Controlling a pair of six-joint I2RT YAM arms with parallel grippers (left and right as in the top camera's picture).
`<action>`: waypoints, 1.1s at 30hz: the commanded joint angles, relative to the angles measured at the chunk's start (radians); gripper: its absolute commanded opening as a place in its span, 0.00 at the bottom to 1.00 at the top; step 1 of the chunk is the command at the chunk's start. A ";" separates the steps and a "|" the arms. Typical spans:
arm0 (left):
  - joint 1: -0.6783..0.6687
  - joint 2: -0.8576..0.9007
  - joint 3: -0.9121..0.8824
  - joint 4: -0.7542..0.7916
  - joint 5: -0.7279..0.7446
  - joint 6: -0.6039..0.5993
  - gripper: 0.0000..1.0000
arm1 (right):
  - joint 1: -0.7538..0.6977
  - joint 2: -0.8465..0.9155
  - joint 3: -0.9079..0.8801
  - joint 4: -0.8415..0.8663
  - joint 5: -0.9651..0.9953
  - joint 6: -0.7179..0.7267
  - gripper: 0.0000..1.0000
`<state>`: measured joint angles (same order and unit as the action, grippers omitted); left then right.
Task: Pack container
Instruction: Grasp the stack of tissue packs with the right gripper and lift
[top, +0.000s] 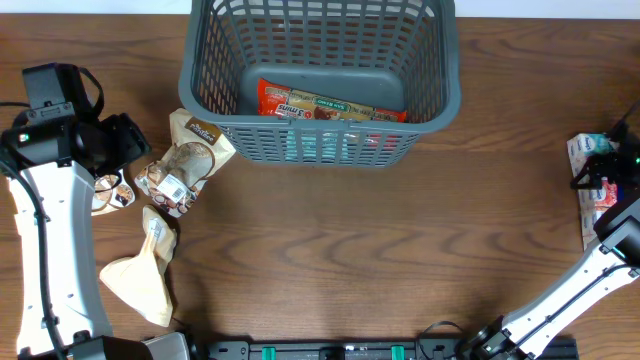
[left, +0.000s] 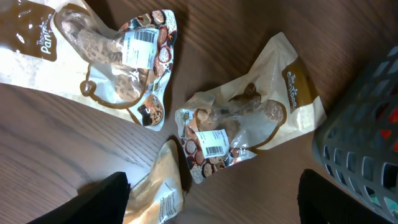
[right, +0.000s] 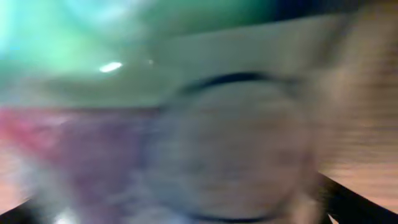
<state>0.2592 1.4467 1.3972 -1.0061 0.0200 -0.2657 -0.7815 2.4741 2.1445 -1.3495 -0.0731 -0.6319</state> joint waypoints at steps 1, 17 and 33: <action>0.003 0.003 -0.004 -0.003 -0.001 -0.008 0.75 | -0.002 0.016 -0.002 0.014 0.114 0.111 0.91; 0.003 0.003 -0.004 -0.003 -0.002 -0.001 0.75 | 0.024 0.016 -0.002 0.074 0.129 0.165 0.36; 0.003 0.003 -0.004 -0.014 -0.002 0.003 0.75 | 0.277 -0.192 0.182 0.014 -0.150 0.232 0.17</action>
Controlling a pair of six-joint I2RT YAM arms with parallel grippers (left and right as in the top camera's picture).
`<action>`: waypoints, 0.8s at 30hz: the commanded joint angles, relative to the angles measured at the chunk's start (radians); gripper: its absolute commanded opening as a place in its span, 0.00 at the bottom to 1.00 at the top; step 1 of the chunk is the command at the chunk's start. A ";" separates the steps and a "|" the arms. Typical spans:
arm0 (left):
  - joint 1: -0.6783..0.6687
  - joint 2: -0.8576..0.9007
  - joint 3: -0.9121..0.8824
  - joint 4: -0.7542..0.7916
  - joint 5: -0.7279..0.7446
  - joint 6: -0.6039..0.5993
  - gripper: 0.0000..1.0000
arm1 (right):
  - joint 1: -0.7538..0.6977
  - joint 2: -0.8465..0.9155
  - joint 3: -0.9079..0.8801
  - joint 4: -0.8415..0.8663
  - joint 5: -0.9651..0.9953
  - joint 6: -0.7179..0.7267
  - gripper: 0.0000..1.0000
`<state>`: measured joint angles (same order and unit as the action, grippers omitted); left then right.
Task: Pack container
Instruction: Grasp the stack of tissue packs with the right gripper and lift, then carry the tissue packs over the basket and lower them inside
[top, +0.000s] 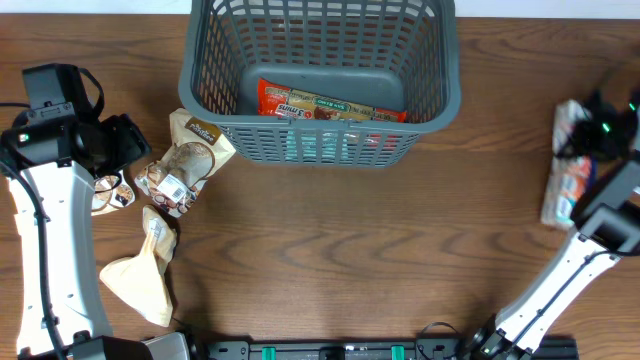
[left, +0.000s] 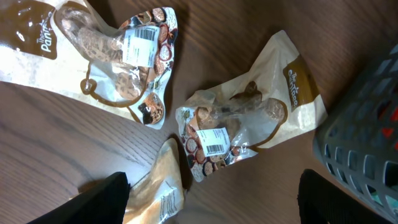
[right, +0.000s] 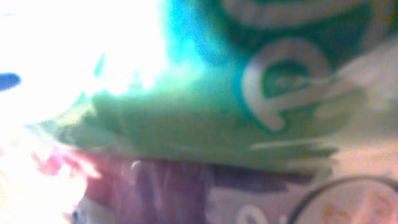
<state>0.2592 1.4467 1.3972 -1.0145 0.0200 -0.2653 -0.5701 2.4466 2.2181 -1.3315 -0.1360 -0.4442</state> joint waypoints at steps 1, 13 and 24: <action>0.003 0.003 -0.004 -0.008 -0.002 0.007 0.75 | 0.090 -0.196 0.146 -0.009 -0.096 0.048 0.15; 0.003 0.003 -0.004 -0.031 -0.002 0.019 0.75 | 0.474 -0.547 0.349 -0.038 -0.150 -0.156 0.01; 0.003 0.003 -0.004 -0.058 -0.002 0.036 0.75 | 0.902 -0.566 0.333 -0.076 -0.154 -0.648 0.01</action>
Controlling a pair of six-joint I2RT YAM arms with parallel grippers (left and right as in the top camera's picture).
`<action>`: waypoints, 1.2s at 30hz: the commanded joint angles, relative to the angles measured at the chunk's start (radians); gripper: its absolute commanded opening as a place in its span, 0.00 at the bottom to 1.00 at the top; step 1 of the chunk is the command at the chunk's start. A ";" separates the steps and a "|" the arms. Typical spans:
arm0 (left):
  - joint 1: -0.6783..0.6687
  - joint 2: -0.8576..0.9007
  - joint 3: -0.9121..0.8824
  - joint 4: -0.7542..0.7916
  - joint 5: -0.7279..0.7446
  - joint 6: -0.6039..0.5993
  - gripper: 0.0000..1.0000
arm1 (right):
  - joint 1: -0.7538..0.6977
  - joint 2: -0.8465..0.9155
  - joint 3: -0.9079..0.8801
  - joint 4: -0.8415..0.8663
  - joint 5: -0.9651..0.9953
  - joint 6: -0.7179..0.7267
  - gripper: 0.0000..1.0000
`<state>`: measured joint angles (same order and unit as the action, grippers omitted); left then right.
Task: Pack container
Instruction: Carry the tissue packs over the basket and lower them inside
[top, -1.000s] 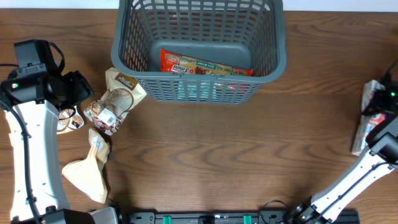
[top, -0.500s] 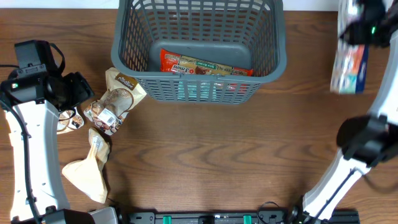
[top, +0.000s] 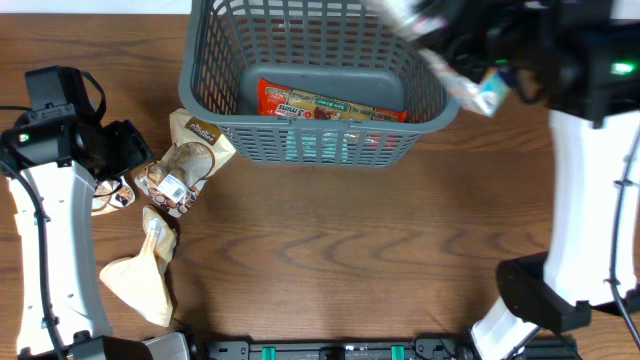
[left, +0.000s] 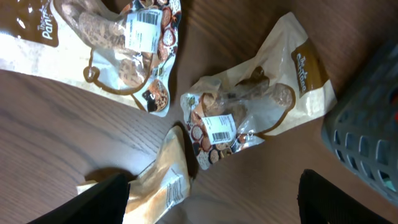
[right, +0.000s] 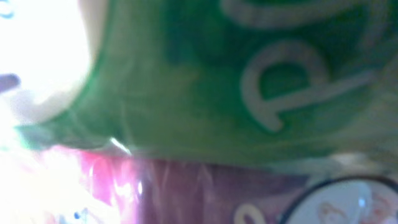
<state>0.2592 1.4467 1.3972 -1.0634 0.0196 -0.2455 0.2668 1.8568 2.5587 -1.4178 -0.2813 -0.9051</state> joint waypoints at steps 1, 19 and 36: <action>0.003 0.003 -0.004 -0.010 -0.001 0.016 0.75 | 0.088 0.037 -0.009 0.019 -0.008 -0.215 0.01; 0.003 0.003 -0.004 -0.021 -0.001 0.016 0.75 | 0.169 0.415 -0.009 0.084 -0.137 -0.226 0.01; 0.003 -0.005 -0.004 -0.040 -0.009 0.024 0.75 | 0.126 0.411 0.089 0.113 -0.052 -0.081 0.99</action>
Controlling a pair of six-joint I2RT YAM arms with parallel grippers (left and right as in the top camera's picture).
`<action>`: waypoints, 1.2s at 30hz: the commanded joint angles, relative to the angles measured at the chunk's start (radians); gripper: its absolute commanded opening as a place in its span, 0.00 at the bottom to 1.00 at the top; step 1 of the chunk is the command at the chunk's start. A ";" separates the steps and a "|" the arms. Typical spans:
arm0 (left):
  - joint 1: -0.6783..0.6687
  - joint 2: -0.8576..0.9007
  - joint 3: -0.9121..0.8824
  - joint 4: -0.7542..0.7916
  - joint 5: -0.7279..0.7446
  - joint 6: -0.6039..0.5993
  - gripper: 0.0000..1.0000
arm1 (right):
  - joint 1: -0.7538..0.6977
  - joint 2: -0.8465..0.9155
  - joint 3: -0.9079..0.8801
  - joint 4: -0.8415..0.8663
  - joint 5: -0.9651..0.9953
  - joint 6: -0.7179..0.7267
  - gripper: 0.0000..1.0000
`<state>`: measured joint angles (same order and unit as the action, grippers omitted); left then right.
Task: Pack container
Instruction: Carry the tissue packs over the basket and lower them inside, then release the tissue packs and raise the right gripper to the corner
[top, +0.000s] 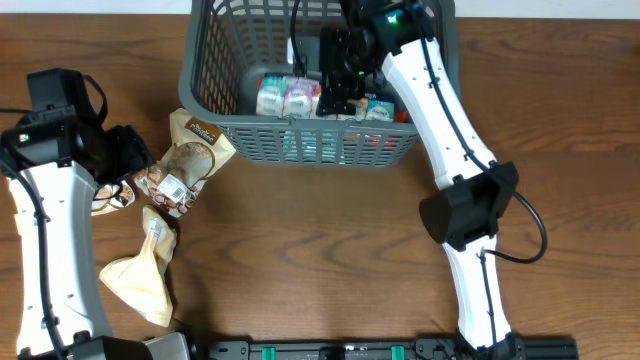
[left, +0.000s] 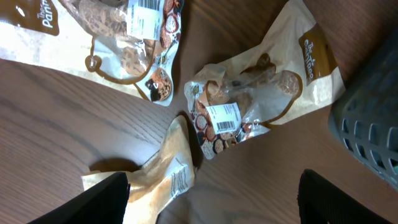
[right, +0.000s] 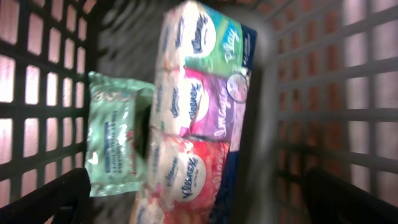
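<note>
The grey mesh basket (top: 440, 95) stands at the table's far middle. A Kleenex tissue pack (right: 199, 106) with green, purple and red sections lies inside it (top: 288, 98), beside a small pale green packet (right: 115, 146). My right gripper (right: 196, 186) hangs open just above the pack inside the basket (top: 335, 75), its fingers (right: 53, 199) wide apart and holding nothing. My left gripper (left: 211, 190) is open over the snack bags at the left (top: 122, 150). One bag of brown treats (left: 261, 93) lies nearest the basket.
A second treat bag (left: 106, 31) lies further left, and a tan crumpled bag (left: 155, 186) lies near the front left (top: 140, 280). Red packaging (top: 378, 140) shows through the basket's front wall. The left arm (top: 45, 240) runs along the table's left side.
The tissue pack, held by my right gripper over the basket's right rim, now lies inside the basket. The right gripper has opened above it. My left wrist view has shifted slightly over the bags.
My right gripper was at the table's far right edge on the tissue pack. Then it held the pack raised there, then over the basket's right rim. Now the pack rests in the basket, let go. My left gripper stayed open over the snack bags.
</note>
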<state>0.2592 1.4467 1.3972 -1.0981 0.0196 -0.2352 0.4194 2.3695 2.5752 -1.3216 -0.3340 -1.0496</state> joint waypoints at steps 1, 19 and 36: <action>0.003 -0.010 -0.004 -0.005 -0.012 0.014 0.75 | -0.035 -0.116 0.089 0.023 0.000 0.076 0.99; -0.026 -0.068 0.023 -0.088 -0.012 0.621 0.79 | -0.515 -0.484 0.222 0.004 0.042 0.463 0.99; -0.062 0.206 0.023 0.158 0.031 0.668 0.84 | -0.625 -0.454 -0.040 0.028 0.122 0.442 0.99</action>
<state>0.2108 1.5993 1.4033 -0.9283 0.0273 0.3458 -0.1833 1.9160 2.5874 -1.3186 -0.2428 -0.6205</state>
